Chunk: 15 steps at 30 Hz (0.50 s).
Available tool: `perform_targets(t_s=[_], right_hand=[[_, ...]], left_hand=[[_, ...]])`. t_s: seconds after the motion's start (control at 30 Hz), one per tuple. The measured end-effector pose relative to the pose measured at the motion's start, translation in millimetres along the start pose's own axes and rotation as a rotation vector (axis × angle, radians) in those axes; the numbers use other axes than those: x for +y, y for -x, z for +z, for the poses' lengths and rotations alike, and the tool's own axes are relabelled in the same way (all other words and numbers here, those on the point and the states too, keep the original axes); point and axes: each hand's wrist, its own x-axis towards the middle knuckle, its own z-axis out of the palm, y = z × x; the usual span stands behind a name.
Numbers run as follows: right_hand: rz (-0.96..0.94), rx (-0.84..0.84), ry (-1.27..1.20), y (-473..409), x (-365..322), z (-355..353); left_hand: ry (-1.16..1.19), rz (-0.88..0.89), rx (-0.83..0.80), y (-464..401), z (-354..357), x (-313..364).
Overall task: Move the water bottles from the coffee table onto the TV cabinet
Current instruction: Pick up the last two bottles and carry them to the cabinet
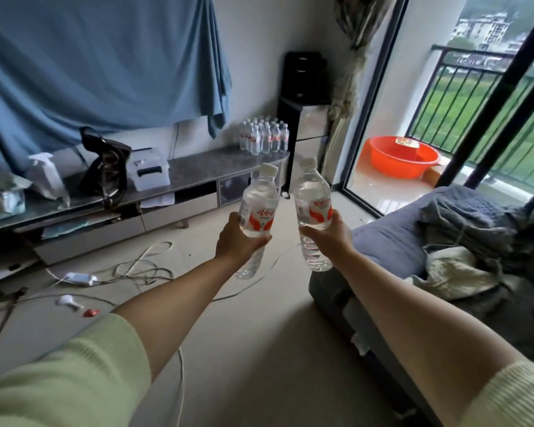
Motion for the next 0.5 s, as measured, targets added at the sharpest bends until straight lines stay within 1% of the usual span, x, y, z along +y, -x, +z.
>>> perform_targets(t_s=[0.1,0.27,0.4,0.5], right_hand=[[-0.005,0.005,-0.006,-42.4,11.9,-14.9],[-0.007,-0.032,0.001,-111.7,29.2,-28.0],[0.017,-0.056,0.0,-169.9,35.4,-19.6],[0.02,-0.08,-0.013,-209.9,35.1,-2.6]], left_hand=[[0.006,0.004,-0.018,-28.8,32.9,12.9],[0.013,-0.046,-0.014,-79.0,71.9,27.6],[0.062,-0.115,0.011,-128.8,92.8,28.1],[0.077,-0.134,0.023,-172.1,98.0,23.6]])
